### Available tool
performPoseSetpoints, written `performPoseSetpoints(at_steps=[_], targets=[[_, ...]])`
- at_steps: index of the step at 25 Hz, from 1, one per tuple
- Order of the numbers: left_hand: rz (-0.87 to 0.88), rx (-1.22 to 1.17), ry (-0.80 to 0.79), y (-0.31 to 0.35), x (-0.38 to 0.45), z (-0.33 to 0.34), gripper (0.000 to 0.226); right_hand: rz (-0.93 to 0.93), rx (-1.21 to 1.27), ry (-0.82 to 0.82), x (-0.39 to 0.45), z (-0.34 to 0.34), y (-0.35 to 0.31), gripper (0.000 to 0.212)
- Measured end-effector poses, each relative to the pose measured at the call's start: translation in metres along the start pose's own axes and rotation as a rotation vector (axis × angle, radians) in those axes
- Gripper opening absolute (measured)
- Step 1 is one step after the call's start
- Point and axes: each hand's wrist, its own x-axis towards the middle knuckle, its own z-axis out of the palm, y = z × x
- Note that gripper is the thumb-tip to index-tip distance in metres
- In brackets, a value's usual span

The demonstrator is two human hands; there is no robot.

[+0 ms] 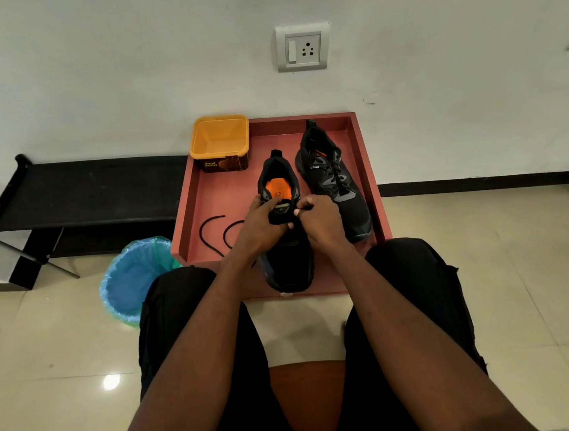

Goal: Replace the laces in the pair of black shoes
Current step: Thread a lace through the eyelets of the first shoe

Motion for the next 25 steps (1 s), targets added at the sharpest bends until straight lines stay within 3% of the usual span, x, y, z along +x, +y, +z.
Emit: performPoseSetpoints(at_steps=[3, 9, 11, 14, 16, 17, 18, 21, 23, 25], targets=[[0.029, 0.077, -0.025, -0.003, -0.009, -0.002, 0.084, -0.016, -0.05, 0.027, 0.003, 0.004, 0.004, 0.015], [0.017, 0.048, 0.007, -0.004, -0.012, -0.005, 0.087, -0.052, -0.067, 0.211, -0.012, -0.022, -0.014, 0.015], [0.013, 0.012, 0.005, -0.004, -0.013, -0.005, 0.087, -0.009, 0.115, 0.381, -0.011, -0.041, -0.021, 0.015], [0.014, -0.043, 0.004, -0.005, -0.015, -0.006, 0.085, 0.144, 0.711, 0.627, -0.008, -0.073, -0.027, 0.021], [0.028, -0.058, -0.002, -0.007, -0.017, -0.006, 0.085, 0.216, 1.002, 0.661, -0.009, -0.082, -0.026, 0.021], [0.035, -0.054, -0.004, -0.008, -0.017, -0.006, 0.085, 0.226, 0.983, 0.624, -0.011, -0.08, -0.026, 0.02], [0.035, -0.051, -0.003, -0.009, -0.017, -0.006, 0.085, 0.223, 0.808, 0.562, -0.012, -0.074, -0.025, 0.022], [0.038, -0.047, 0.01, -0.007, -0.019, -0.006, 0.086, -0.014, 0.119, 0.255, -0.019, -0.039, -0.016, 0.038], [0.044, -0.037, 0.015, -0.006, -0.02, -0.005, 0.086, -0.187, -0.202, 0.04, -0.019, -0.018, -0.007, 0.03], [0.046, -0.025, 0.014, -0.006, -0.021, -0.005, 0.087, -0.222, -0.42, 0.021, -0.016, -0.014, -0.005, 0.019]])
